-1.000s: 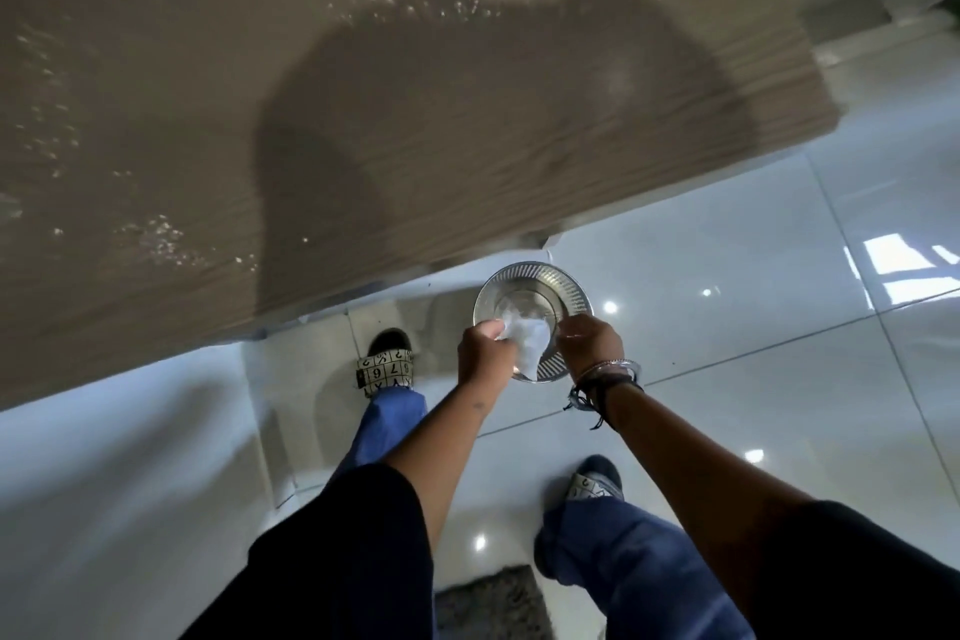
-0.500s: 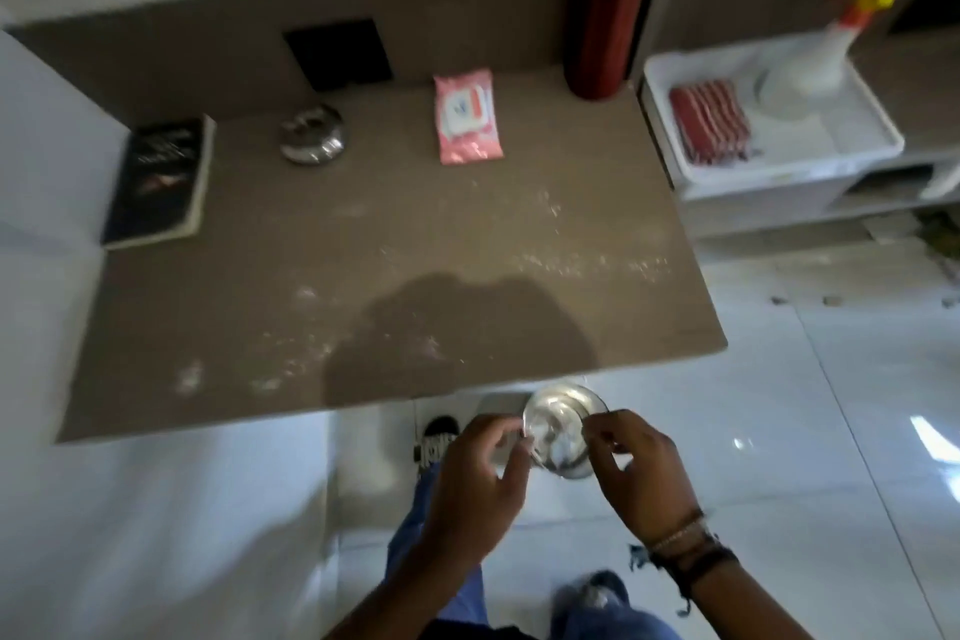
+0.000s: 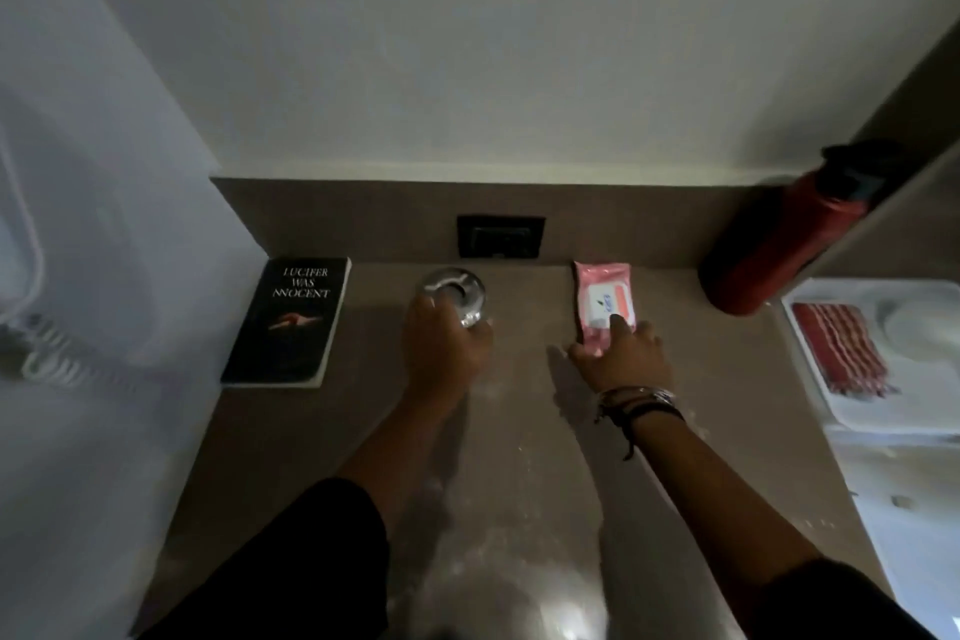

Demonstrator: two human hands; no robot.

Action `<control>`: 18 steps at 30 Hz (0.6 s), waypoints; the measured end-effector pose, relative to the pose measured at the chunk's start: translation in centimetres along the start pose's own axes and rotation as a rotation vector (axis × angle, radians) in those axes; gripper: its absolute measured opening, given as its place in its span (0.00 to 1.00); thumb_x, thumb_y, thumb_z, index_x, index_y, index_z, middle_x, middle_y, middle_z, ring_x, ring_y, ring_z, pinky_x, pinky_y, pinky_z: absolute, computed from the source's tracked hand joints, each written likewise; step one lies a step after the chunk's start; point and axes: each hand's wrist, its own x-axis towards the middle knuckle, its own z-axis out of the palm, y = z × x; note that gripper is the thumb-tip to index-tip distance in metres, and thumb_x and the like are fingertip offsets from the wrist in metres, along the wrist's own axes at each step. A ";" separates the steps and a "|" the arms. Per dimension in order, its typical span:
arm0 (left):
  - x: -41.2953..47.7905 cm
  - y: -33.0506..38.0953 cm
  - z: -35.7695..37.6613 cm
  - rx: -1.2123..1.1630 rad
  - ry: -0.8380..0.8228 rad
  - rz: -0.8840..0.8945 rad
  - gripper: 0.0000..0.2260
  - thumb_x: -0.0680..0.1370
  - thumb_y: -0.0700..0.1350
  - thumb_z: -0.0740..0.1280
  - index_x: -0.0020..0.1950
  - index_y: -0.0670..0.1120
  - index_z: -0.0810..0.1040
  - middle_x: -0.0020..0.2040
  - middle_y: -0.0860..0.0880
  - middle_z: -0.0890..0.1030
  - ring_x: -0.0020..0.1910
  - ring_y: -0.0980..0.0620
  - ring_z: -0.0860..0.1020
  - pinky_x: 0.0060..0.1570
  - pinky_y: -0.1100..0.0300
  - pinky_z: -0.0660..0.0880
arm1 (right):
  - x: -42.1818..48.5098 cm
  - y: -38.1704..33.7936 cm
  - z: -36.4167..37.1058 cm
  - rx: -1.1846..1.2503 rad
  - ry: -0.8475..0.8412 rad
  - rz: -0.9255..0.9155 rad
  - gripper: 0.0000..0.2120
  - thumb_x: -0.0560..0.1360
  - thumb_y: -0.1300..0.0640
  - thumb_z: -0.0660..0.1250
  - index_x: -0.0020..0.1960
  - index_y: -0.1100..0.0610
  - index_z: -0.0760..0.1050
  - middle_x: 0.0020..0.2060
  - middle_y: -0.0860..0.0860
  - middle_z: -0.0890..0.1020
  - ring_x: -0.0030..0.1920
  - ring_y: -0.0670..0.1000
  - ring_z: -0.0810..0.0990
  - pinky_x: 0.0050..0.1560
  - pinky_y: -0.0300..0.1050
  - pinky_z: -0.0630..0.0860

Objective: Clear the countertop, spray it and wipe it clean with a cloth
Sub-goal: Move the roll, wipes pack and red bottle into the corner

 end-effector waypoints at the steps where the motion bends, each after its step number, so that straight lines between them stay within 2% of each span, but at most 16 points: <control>1: 1.6 -0.6 0.6 0.012 -0.022 -0.005 0.26 0.71 0.53 0.74 0.63 0.40 0.75 0.60 0.37 0.77 0.61 0.36 0.75 0.62 0.45 0.70 | 1.6 -0.6 0.4 -0.013 0.002 0.037 0.34 0.71 0.36 0.67 0.70 0.53 0.67 0.64 0.61 0.71 0.64 0.64 0.71 0.61 0.55 0.72; 4: 5.2 -2.2 2.4 0.044 -0.123 -0.057 0.35 0.69 0.59 0.76 0.68 0.41 0.72 0.67 0.39 0.73 0.68 0.38 0.70 0.69 0.46 0.65 | 5.0 -1.5 1.8 -0.047 0.012 0.101 0.35 0.69 0.35 0.67 0.69 0.54 0.68 0.61 0.63 0.72 0.61 0.66 0.73 0.61 0.55 0.72; 7: 7.1 -3.2 3.5 -0.012 -0.175 -0.068 0.45 0.63 0.63 0.78 0.72 0.41 0.67 0.70 0.40 0.71 0.70 0.39 0.68 0.70 0.47 0.65 | 6.5 -1.8 2.6 -0.069 0.053 0.151 0.34 0.68 0.36 0.67 0.67 0.53 0.69 0.58 0.63 0.73 0.59 0.65 0.73 0.61 0.54 0.72; 12: 6.8 -3.5 3.1 0.000 -0.190 -0.053 0.47 0.62 0.61 0.79 0.74 0.43 0.63 0.67 0.41 0.70 0.68 0.40 0.68 0.69 0.48 0.65 | 6.5 -1.8 2.8 -0.053 0.103 0.139 0.31 0.70 0.42 0.69 0.70 0.53 0.68 0.59 0.64 0.75 0.60 0.66 0.73 0.60 0.55 0.72; 15: 5.7 -3.6 1.5 0.016 -0.200 -0.068 0.49 0.64 0.60 0.78 0.77 0.44 0.59 0.70 0.41 0.67 0.70 0.40 0.65 0.70 0.48 0.66 | 5.6 -2.1 2.3 -0.004 0.113 0.101 0.32 0.70 0.45 0.71 0.70 0.55 0.68 0.59 0.65 0.74 0.60 0.67 0.72 0.60 0.57 0.70; 18: 3.5 -5.0 -1.2 0.019 -0.104 -0.102 0.50 0.65 0.61 0.77 0.79 0.45 0.57 0.75 0.41 0.65 0.73 0.41 0.63 0.72 0.48 0.64 | 3.3 -3.4 2.6 0.094 0.135 -0.006 0.33 0.69 0.49 0.75 0.71 0.57 0.70 0.57 0.66 0.75 0.57 0.67 0.73 0.58 0.58 0.72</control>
